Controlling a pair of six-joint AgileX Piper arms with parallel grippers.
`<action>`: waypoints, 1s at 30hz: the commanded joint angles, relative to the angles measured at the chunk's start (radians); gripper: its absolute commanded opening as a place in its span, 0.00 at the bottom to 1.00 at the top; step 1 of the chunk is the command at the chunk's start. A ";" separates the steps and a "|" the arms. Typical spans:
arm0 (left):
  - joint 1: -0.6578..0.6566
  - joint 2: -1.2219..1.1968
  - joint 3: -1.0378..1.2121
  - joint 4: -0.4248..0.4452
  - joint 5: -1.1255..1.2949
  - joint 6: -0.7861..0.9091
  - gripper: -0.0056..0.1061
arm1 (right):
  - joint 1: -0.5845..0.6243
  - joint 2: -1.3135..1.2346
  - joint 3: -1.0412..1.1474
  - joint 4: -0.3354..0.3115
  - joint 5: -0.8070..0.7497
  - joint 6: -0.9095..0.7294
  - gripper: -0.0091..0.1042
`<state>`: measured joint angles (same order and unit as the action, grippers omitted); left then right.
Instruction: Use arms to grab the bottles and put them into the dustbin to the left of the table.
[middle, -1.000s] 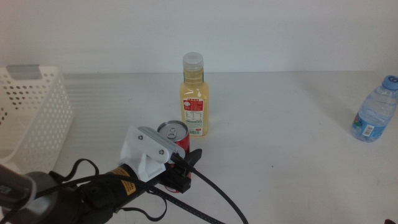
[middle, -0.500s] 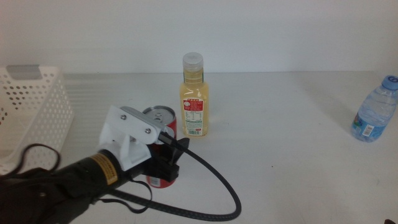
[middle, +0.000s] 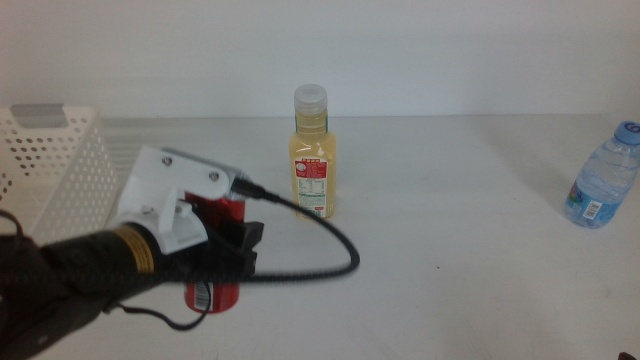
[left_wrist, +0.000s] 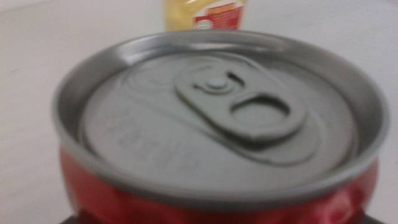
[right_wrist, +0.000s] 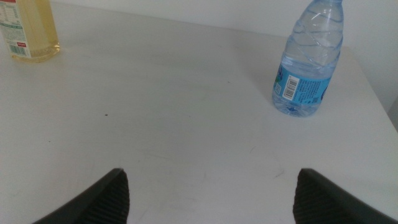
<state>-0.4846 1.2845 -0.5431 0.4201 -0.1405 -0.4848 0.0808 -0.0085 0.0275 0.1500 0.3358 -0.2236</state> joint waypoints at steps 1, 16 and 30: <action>-0.005 -0.041 -0.078 0.065 -0.016 -0.098 0.01 | -0.004 -0.028 -0.007 -0.003 -0.076 -0.008 0.76; -0.005 -0.041 -0.177 0.265 0.093 -0.276 0.01 | -0.004 -0.028 -0.007 -0.003 -0.076 -0.008 0.76; -0.004 -0.041 -0.216 -0.100 0.220 0.043 0.01 | -0.004 -0.028 -0.007 -0.003 -0.076 -0.008 0.76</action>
<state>-0.4846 1.2815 -0.7068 0.4205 0.1190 -0.5541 0.0808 -0.0085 0.0275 0.1500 0.3358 -0.2236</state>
